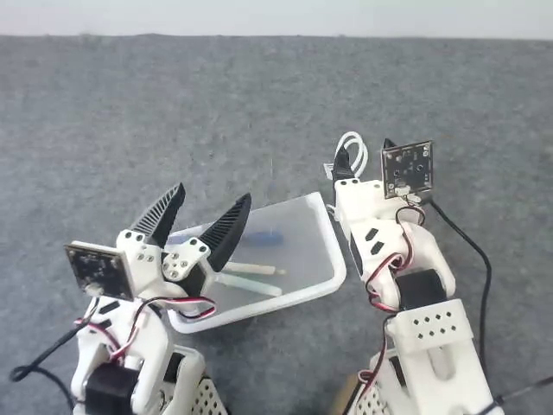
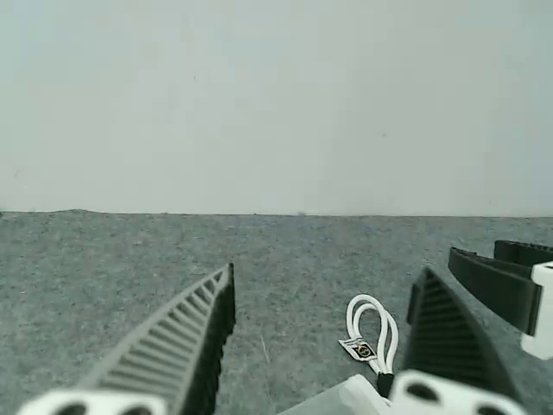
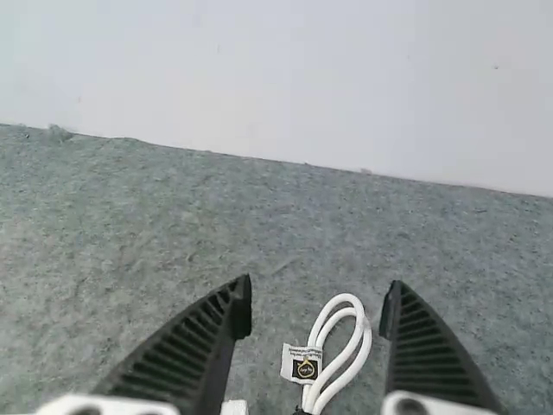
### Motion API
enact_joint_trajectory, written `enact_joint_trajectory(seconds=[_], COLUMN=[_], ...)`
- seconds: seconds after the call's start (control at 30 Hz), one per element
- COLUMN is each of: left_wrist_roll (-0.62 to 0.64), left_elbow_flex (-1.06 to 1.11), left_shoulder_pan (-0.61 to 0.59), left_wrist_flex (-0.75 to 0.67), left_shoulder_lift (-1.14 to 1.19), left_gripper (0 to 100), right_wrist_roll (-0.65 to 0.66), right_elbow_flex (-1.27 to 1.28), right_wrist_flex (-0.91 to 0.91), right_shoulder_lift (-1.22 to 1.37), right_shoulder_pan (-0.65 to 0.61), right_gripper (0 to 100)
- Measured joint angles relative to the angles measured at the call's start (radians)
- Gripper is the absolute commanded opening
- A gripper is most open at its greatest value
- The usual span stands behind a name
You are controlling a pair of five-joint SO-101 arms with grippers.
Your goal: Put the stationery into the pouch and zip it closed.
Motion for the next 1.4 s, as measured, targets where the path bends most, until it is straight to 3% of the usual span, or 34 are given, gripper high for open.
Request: enact_joint_trajectory(seconds=[0.1, 0.3, 0.4, 0.77, 0.97, 1.4], left_wrist_roll=[0.005, 0.005, 0.005, 0.005, 0.005, 0.005], left_elbow_flex=[0.000, -0.018, -0.018, -0.018, -0.018, -0.018], left_shoulder_pan=[0.000, 0.002, 0.002, 0.002, 0.002, 0.002], left_wrist_flex=[0.000, -0.037, -0.074, -0.080, -0.080, -0.037], left_shoulder_lift=[0.000, 0.000, 0.000, 0.000, 0.000, 0.000], left_gripper=[18, 5, 1, 1, 1, 1], right_wrist_roll=[0.000, 0.000, 0.060, 0.262, 0.275, 0.275], right_elbow_flex=[0.002, 0.002, 0.018, 0.153, 0.193, 0.195], right_wrist_flex=[0.048, 0.074, 0.080, 0.187, 0.282, 0.489], right_shoulder_lift=[-0.025, -0.178, -0.256, -0.600, -0.792, -0.796], right_shoulder_pan=[0.000, 0.000, 0.000, 0.017, 0.133, 0.158], right_gripper=[19.1, 2.4, 0.7, 0.6, 0.6, 0.7])
